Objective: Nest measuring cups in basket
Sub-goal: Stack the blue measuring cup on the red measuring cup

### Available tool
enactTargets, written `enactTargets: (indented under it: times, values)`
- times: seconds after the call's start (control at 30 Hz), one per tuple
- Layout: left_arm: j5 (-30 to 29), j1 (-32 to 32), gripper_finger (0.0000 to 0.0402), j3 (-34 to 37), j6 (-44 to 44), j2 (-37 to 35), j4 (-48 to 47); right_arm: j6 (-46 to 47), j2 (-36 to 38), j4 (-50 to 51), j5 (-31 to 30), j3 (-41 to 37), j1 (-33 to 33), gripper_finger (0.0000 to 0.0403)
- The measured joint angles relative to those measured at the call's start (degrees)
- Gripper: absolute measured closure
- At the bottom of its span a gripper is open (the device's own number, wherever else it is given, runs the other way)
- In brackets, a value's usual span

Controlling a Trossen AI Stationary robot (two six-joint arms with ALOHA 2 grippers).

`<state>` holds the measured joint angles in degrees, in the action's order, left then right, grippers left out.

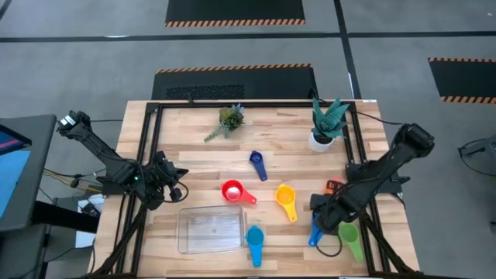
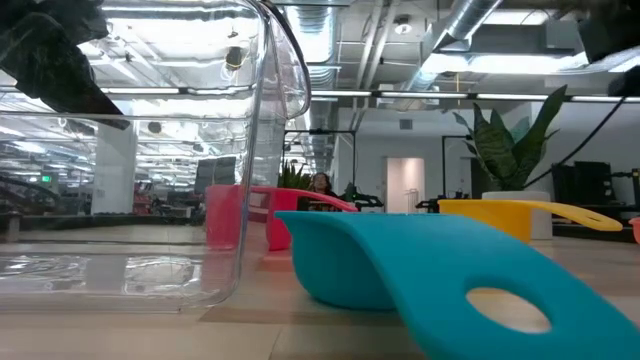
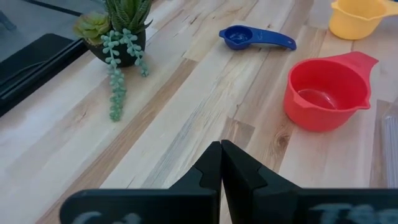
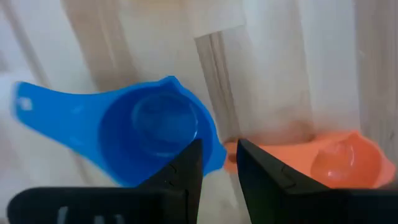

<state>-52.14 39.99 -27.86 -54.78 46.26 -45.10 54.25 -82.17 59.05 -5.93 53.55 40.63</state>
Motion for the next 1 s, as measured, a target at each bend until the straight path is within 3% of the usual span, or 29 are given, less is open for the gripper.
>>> enactTargets:
  times: [0.27, 0.67, 1.0]
  values:
    - [-1.0, 0.0, 0.0402, 0.0, 0.4, 0.0, 0.0, -3.5, -4.3, 0.4, -0.1, 0.9, -3.2, 0.0280]
    - [-2.4, 0.0, 0.0401, 0.0, 0.5, 0.0, 0.0, -8.4, 1.8, 0.3, -4.6, 7.3, -6.9, 0.0275]
    - [-2.5, 0.0, 0.0402, 0.0, 0.5, 0.0, 0.0, -7.8, -1.2, 3.9, 0.5, 7.7, -7.4, 0.0175]
